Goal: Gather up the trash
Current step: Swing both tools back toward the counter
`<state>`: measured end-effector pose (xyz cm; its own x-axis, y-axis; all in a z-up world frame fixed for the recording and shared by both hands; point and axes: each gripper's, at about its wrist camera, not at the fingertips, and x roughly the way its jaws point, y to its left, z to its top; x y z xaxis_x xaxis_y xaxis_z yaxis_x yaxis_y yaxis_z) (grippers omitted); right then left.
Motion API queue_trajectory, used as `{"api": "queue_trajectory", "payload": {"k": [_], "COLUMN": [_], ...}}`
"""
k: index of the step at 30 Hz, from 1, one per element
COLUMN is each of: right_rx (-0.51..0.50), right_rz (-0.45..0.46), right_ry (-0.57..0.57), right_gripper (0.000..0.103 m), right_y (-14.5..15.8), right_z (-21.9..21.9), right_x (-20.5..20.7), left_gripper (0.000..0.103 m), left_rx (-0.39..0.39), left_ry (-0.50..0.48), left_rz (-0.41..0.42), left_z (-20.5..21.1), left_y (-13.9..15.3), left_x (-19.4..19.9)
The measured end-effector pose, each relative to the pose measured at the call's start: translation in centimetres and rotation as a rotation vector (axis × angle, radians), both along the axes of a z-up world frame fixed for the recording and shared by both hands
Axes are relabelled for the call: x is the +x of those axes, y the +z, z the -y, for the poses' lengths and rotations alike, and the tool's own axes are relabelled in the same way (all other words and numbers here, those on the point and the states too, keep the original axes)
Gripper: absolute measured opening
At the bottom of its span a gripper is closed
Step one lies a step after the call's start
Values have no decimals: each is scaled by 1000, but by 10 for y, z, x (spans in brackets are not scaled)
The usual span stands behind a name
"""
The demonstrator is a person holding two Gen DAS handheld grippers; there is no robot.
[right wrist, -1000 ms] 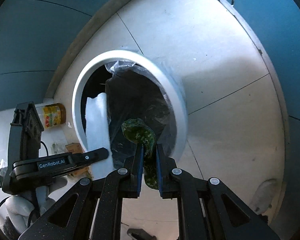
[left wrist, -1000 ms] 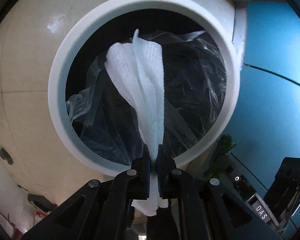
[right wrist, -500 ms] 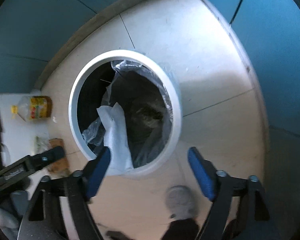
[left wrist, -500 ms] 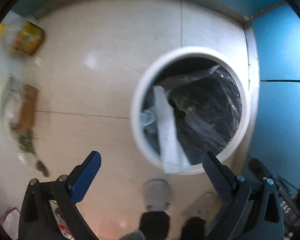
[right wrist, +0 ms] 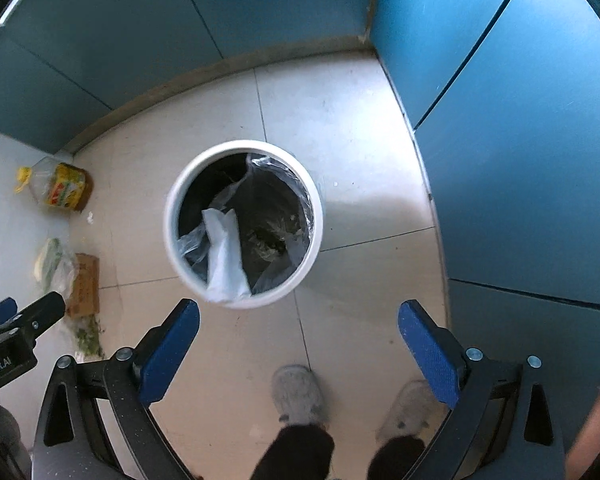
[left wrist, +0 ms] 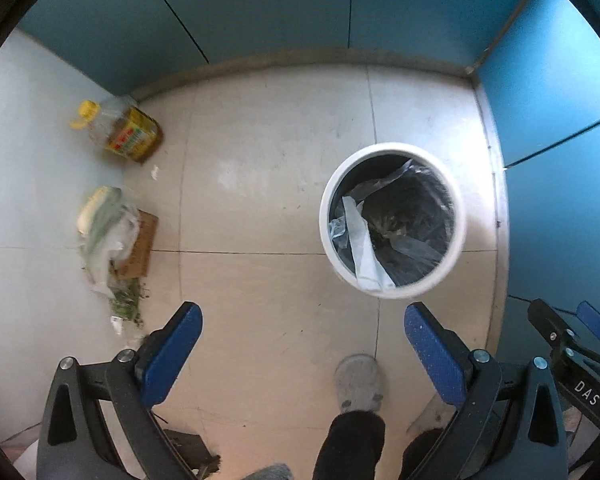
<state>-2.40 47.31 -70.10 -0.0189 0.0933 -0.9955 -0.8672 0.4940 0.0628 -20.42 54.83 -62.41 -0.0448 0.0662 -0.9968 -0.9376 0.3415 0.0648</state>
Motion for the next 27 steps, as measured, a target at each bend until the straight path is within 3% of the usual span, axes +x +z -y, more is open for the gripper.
{"api": "queue_trajectory", "payload": {"k": [7,13,18,22,27], "right_rx": [55,116,157,218,309], "right_rz": [11,7,-21,-102,-156], "right_ry": [53,52,21,-51,-224], "right_gripper": [101,101,101,101,101], "right_y": [127,227,281,318,369], "right_z": [28,64,93,117,167], "right_x": [-21,-31,-31,-19,33], "left_gripper": [103,103,103,103,103], "left_rx": [53,77,99,152,215], "left_ry": [-15,-39,-47,-57,-108], "left_rz": [41,71,90,66,123], "left_z": [38,71,95,106,123], "left_y": [110,180,228,264,314], "left_x": [-15,-23,-27,-18,33]}}
